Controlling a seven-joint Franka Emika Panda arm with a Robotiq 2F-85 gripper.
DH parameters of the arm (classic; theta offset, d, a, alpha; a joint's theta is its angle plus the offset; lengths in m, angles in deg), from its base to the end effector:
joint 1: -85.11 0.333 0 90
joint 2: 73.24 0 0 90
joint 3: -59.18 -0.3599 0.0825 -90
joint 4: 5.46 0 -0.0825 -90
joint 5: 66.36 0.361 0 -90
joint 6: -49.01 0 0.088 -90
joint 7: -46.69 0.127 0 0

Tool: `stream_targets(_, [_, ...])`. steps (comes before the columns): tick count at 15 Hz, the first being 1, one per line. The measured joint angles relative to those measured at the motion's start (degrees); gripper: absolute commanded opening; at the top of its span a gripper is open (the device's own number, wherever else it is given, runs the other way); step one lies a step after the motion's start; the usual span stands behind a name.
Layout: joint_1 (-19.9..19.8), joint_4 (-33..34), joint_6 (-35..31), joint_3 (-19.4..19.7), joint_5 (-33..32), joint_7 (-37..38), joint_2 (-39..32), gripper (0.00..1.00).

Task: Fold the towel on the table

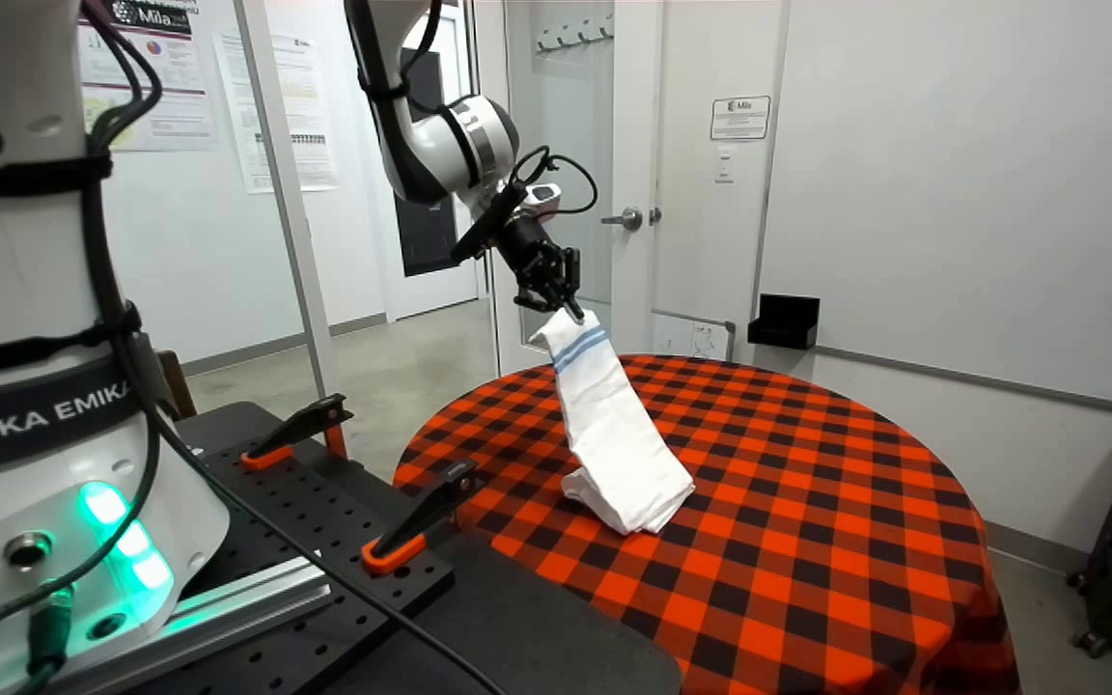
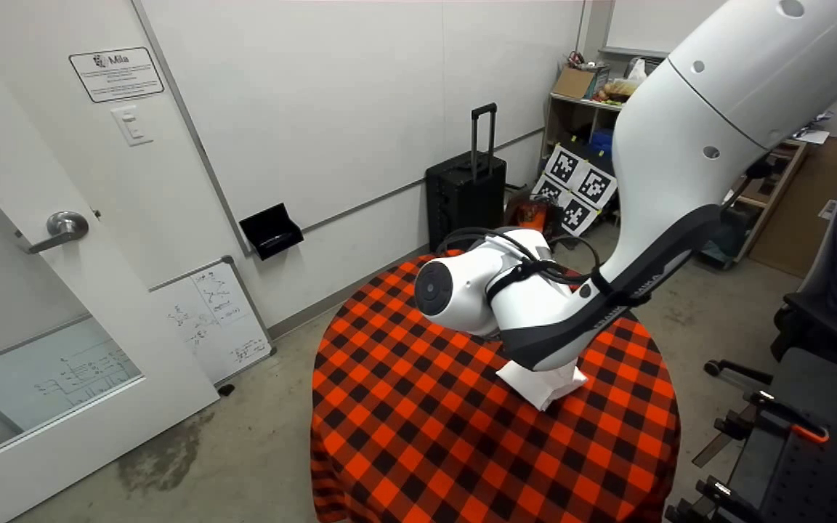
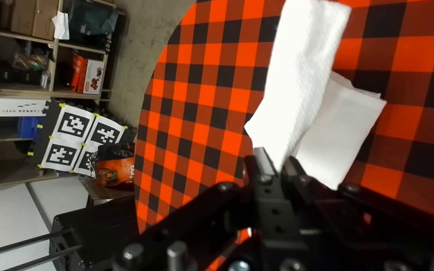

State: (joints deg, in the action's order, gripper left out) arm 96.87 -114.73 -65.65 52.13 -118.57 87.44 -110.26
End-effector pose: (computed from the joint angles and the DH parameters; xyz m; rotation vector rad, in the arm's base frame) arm 0.5742 0.1267 0.1767 2.3455 0.2822 -0.1429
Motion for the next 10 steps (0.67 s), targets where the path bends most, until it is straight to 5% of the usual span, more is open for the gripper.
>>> stream_targets(10, [-0.16,7.09,-9.71,0.63,21.01,-10.15,-6.09,0.01])
